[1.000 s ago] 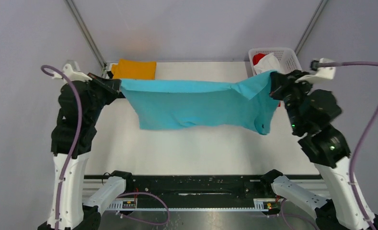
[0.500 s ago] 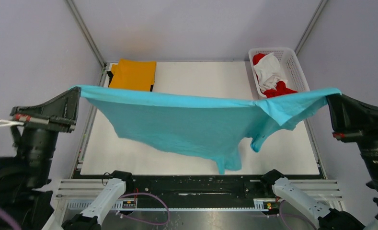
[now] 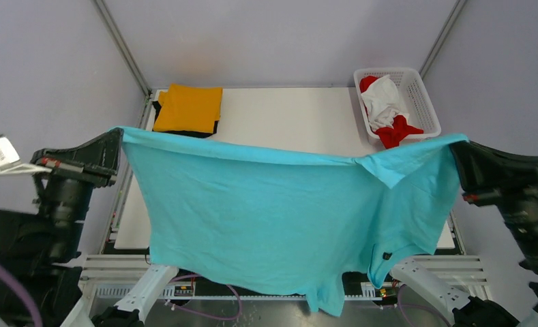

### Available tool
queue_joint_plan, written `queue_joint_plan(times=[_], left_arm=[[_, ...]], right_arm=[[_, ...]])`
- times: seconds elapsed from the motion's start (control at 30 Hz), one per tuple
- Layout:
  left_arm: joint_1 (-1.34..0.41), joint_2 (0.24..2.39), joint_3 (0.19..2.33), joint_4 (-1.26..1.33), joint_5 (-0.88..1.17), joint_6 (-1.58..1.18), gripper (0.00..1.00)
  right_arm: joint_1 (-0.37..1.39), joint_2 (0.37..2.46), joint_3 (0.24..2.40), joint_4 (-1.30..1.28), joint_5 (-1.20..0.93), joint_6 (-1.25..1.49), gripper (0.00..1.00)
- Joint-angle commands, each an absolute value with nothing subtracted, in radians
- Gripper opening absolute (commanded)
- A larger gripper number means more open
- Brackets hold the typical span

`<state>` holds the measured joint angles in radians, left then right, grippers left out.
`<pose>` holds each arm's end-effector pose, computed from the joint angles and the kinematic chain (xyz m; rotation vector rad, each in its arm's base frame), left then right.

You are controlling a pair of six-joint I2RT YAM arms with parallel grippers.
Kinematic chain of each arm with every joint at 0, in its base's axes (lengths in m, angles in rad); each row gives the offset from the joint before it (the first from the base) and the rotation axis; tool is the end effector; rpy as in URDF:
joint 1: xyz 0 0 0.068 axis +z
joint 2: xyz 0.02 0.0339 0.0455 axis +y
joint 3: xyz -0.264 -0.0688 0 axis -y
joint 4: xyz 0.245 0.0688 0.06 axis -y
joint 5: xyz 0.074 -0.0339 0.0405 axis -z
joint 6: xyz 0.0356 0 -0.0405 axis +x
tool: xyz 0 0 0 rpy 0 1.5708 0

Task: Fold and stack the t-shirts
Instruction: Flatten out the tshirt

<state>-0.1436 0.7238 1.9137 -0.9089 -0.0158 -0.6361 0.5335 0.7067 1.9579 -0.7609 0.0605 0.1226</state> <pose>-0.0367 0.0059 0.5685 -0.3347 1.2750 -0.6564 -0.0541 -0.0345 0.5879 -0.1695 1.0844 0.5574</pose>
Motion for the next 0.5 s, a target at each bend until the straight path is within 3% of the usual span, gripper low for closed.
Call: queue_joint_plan(times=[0.0, 0.23, 0.47], left_arm=[[-0.144, 0.803, 1.758, -0.868, -0.172, -0.620, 0.00], [-0.143, 0.917, 1.343, -0.699, -0.367, -0.685, 0.00], [-0.101, 1.165, 1.116, -0.535, -0.393, -0.723, 0.00]], right_arm=[[0.529, 0.732, 1.806, -0.649, 0.234, 0.073, 0.00], [0.529, 0.807, 1.412, -0.442, 0.608, 0.042, 0.00], [0.523, 0.876, 1.052, -0.176, 0.606, 0.064, 0.00]])
